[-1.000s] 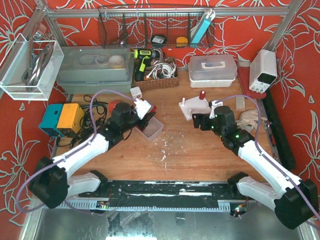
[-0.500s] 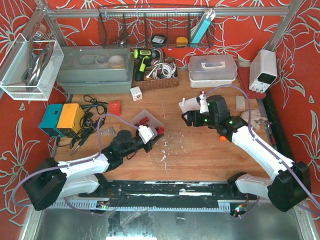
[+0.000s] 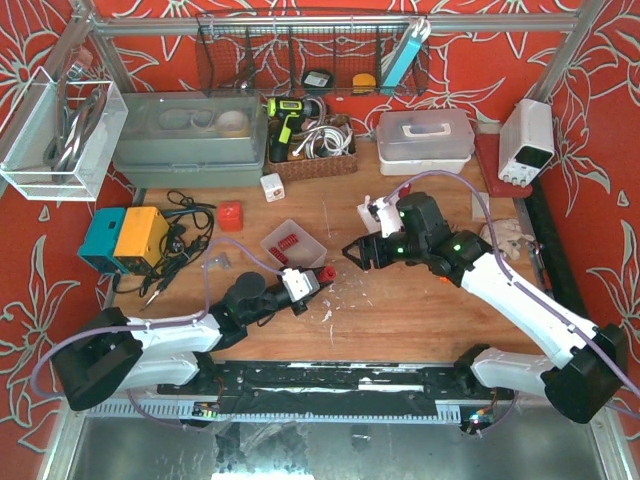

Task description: Install the large spring

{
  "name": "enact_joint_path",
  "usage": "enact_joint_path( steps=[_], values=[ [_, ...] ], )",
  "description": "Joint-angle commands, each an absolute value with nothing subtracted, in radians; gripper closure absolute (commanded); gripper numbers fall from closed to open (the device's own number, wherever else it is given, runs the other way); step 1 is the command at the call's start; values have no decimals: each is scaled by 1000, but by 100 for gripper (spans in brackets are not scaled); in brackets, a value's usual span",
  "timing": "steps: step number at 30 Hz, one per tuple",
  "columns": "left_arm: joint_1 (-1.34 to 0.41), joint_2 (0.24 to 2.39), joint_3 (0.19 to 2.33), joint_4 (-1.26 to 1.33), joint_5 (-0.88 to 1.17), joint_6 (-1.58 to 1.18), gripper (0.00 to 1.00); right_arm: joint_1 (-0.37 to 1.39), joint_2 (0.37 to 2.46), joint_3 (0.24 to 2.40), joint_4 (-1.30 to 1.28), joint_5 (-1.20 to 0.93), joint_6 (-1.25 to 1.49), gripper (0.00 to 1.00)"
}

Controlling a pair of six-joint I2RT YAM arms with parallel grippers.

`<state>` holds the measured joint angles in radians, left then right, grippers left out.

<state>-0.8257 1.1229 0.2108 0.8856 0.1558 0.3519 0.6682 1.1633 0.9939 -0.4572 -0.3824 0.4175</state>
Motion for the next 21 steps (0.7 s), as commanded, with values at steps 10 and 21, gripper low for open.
enact_joint_path(
  steps=[10, 21],
  values=[
    [-836, 1125, 212, 972, 154, 364, 98, 859, 1204, 1042, -529, -365, 429, 17],
    [-841, 1123, 224, 960, 175, 345, 99, 904, 1317, 1076, -486, -378, 442, 30]
  ],
)
